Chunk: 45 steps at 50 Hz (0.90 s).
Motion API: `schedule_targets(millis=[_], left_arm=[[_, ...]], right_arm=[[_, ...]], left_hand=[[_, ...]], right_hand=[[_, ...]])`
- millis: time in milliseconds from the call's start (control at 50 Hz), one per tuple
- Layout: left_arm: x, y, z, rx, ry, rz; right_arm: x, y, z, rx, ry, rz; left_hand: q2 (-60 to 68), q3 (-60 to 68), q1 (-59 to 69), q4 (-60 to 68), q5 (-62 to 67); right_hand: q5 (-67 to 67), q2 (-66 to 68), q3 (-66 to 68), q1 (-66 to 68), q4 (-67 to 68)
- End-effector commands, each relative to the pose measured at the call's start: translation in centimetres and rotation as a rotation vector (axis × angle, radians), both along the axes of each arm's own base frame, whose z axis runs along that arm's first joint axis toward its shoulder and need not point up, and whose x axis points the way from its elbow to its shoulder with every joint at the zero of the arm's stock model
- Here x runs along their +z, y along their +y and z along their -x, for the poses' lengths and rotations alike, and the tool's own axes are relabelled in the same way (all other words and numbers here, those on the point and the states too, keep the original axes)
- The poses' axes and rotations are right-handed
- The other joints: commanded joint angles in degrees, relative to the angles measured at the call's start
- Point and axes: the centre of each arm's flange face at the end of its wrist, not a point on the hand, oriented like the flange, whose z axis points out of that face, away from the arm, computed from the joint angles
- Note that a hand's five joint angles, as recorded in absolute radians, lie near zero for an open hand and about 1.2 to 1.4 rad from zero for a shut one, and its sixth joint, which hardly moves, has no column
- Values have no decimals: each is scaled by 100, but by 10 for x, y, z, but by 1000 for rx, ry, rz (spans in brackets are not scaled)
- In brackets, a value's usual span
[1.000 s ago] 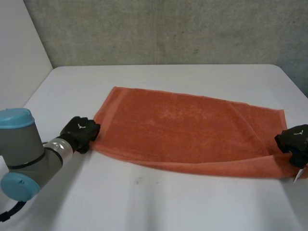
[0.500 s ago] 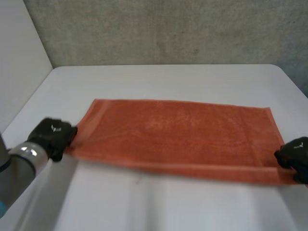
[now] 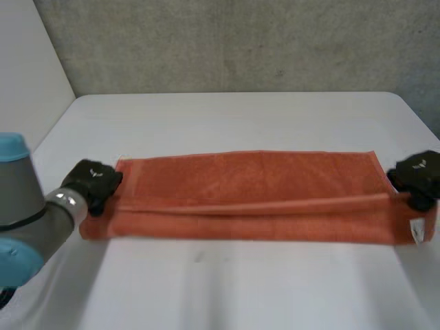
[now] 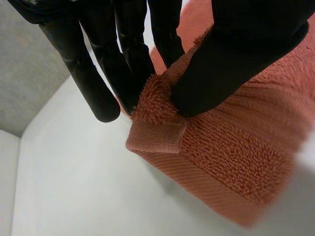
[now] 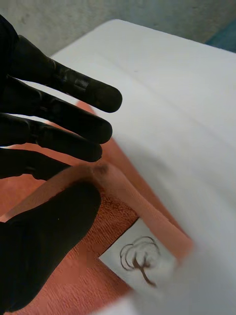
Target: Fold the laundry
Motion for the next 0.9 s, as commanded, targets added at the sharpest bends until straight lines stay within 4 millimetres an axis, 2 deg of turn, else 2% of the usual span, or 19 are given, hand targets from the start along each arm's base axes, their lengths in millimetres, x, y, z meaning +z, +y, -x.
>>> schedule_targets(millis=[20,120,280,440,620,640,660,680,700,720,740,760,780,800,820,840,860,880,900], left_arm=[[-16,-46,18,-14,23,73],[-27,-81,29,-17,63,174],[-32,-105,45,-39,91,279],[-46,-114,56,-58,94,286],[-53,-119,59,-66,96,300],[-54,-119,59,-68,98,311],[-54,-119,59,-68,98,311],[-52,-118,62,-77,99,323],[-51,-116,66,-88,102,331],[-51,-116,66,-88,102,331],[-51,-109,71,-103,101,328],[-46,-103,76,-118,101,338],[-46,-103,76,-118,101,338],[-37,-99,77,-124,102,362],[-37,-99,77,-124,102,362],[-27,-95,77,-129,102,388],[-16,-91,76,-130,101,413],[-16,-91,76,-130,101,413],[-5,-86,74,-126,102,432]], right_arm=[[-14,-41,-27,2,-14,122],[-23,-77,-49,22,-38,302],[-41,-112,-56,-39,-28,423],[-62,-128,-61,-59,-16,431],[-68,-137,-59,-88,12,447],[-68,-138,-59,-90,11,452],[-68,-138,-59,-90,11,452],[-66,-140,-58,-100,6,464],[-62,-141,-58,-112,3,480],[-62,-141,-58,-112,2,480],[-57,-141,-59,-127,-5,500],[-46,-140,-60,-146,-27,520],[-46,-140,-60,-147,-27,520],[-33,-137,-61,-156,-67,539],[-15,-134,-60,-172,-124,558],[-15,-133,-60,-173,-124,558],[6,-128,-58,-189,-191,578],[6,-128,-58,-189,-191,578],[25,-121,-57,-200,-260,593]], left_hand=[[1029,1051,1403,1025,1175],[1029,1051,1403,1025,1175],[1029,1051,1403,1025,1175],[1029,1051,1403,1025,1175],[1029,1051,1403,1025,1175],[332,354,705,328,478],[325,347,698,321,471],[-1923,-1901,-1550,-1927,-1777],[-5526,-5504,-5153,-5530,-5380],[-5562,-5540,-5189,-5566,-5416],[-5729,-5707,-5356,-5733,-5583],[-5971,-5949,-5597,-5975,-5825],[-5971,-5949,-5597,-5975,-5825],[-5971,-5949,-5597,-5975,-5825],[-5971,-5949,-5597,-5975,-5825],[-5971,-5949,-5597,-5975,-5825],[-5971,-5949,-5597,-5975,-5825],[-5971,-5949,-5597,-5975,-5825],[-5971,-5949,-5597,-5975,-5825]], right_hand=[[1299,1254,1196,2418,1161],[1299,1254,1196,2418,1161],[1299,1254,1196,2418,1161],[1299,1254,1196,2418,1161],[1299,1254,1196,2418,1161],[1299,1254,1196,2418,1161],[1299,1254,1196,2418,1161],[1205,1160,1102,2324,1067],[-3075,-3121,-3179,-1957,-3213],[-3118,-3164,-3222,-2000,-3256],[-5701,-5746,-5804,-4582,-5839],[-5701,-5746,-5804,-4582,-5839],[-5701,-5746,-5804,-4582,-5839],[-5701,-5746,-5804,-4582,-5839],[-5701,-5746,-5804,-4582,-5839],[-5701,-5746,-5804,-4582,-5839],[-5701,-5746,-5804,-4582,-5839],[-5701,-5746,-5804,-4582,-5839],[-5701,-5746,-5804,-4582,-5839]])
